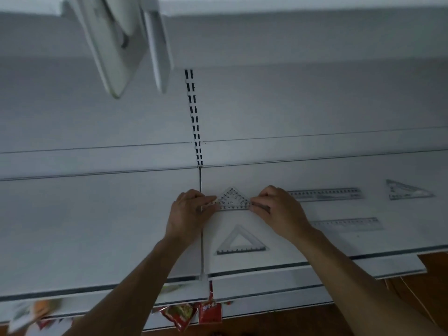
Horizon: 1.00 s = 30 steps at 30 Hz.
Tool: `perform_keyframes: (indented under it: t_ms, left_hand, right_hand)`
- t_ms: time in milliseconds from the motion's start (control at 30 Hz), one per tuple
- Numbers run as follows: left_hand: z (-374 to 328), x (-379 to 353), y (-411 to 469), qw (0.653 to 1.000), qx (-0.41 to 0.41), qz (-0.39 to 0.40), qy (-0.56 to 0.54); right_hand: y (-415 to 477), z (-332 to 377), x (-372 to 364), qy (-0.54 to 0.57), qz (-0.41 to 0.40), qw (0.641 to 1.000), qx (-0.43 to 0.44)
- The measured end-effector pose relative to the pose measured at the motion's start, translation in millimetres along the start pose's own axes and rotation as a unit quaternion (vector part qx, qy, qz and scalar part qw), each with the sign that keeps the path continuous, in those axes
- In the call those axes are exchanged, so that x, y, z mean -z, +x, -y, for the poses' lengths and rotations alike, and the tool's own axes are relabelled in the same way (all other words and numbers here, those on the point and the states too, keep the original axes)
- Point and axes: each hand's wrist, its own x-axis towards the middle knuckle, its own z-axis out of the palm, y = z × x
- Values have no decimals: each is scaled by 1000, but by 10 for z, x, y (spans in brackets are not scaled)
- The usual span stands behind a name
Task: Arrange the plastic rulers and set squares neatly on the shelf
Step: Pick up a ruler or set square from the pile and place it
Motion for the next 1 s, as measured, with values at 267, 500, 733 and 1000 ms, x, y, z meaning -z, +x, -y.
perform_keyframes:
  t_ms: [267, 500, 733, 1000]
  left_hand:
    - [43, -17, -12, 999, -36, 2, 23]
    - [33, 9, -30, 999, -43, 7, 21]
    - [12, 11, -45, 999, -42, 8, 16]
    - [-13, 20, -54, 999, -31, 8, 18]
  right_hand:
    - [-6, -39, -48, 21, 23, 999, -21]
    - [-8, -36, -26, 32, 25, 999, -31]
    - [-25, -28, -50, 27, 7, 999, -25]
    - [-20, 6, 16, 32, 33, 998, -34]
